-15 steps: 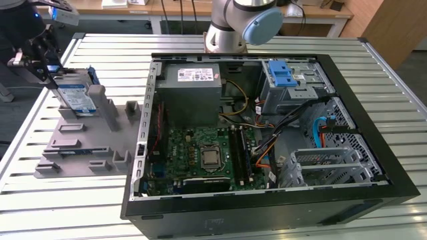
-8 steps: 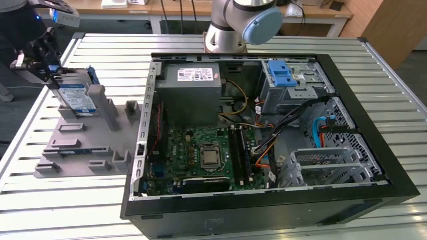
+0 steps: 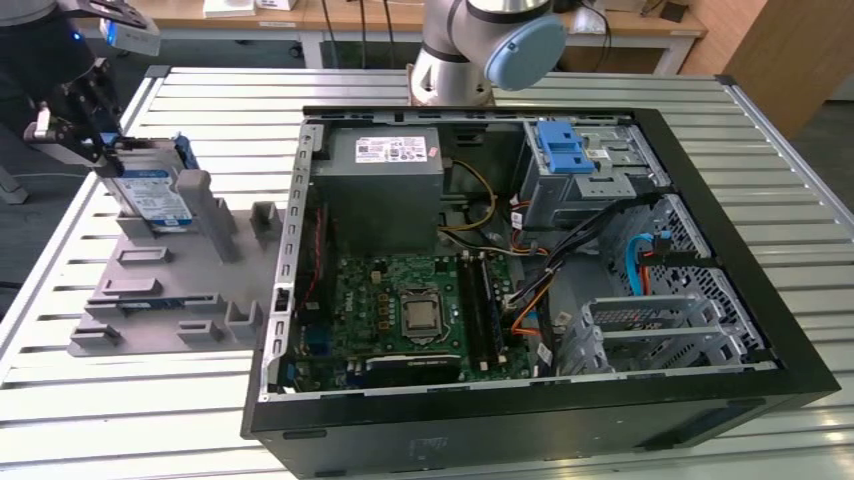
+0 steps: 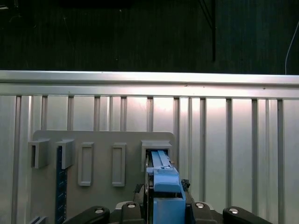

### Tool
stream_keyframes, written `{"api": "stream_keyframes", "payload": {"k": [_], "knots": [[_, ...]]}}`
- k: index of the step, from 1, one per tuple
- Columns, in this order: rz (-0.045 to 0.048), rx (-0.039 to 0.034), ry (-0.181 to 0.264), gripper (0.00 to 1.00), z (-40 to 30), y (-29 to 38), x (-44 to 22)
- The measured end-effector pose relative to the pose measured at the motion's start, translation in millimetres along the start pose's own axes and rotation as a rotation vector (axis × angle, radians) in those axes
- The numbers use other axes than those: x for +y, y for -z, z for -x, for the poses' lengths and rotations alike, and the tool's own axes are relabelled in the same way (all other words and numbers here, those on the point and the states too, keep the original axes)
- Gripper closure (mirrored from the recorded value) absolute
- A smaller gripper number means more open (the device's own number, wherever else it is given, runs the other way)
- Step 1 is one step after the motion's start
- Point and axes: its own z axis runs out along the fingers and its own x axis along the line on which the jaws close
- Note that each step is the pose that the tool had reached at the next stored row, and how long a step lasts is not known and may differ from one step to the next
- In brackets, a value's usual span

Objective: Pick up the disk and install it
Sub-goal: 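Pick up the disk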

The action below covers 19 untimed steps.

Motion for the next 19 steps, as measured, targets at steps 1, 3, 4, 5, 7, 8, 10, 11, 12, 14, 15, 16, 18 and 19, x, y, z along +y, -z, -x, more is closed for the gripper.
{"api": "stream_keyframes", "payload": {"k": [1,3,4,5,7,8,10,11,12,14,15,16,18,19], "knots": [[-0.0001,0.0,0.0,0.62,0.0,0.0,0.0],[-0.0006,-0.0001,0.0,0.64,0.0,0.0,0.0],[-0.0007,0.0,0.0,0.64,0.0,0.0,0.0],[-0.0009,0.0,0.0,0.64,0.0,0.0,0.0],[-0.0012,0.0,0.0,0.64,0.0,0.0,0.0],[-0.0014,0.0,0.0,0.64,0.0,0.0,0.0],[-0.0018,0.0,0.0,0.64,0.0,0.0,0.0],[-0.0019,0.0,0.0,0.64,0.0,0.0,0.0],[-0.0021,0.0,0.0,0.64,0.0,0.0,0.0],[-0.0026,-0.0001,0.0,0.63,0.0,0.0,0.0],[-0.0027,0.0,0.0,0.63,0.0,0.0,0.0],[-0.003,-0.0001,0.0,0.56,0.0,0.0,0.0],[-0.0032,-0.0001,0.0,0.56,0.0,0.0,0.0],[-0.0034,0.0,0.0,0.56,0.0,0.0,0.0]]}}
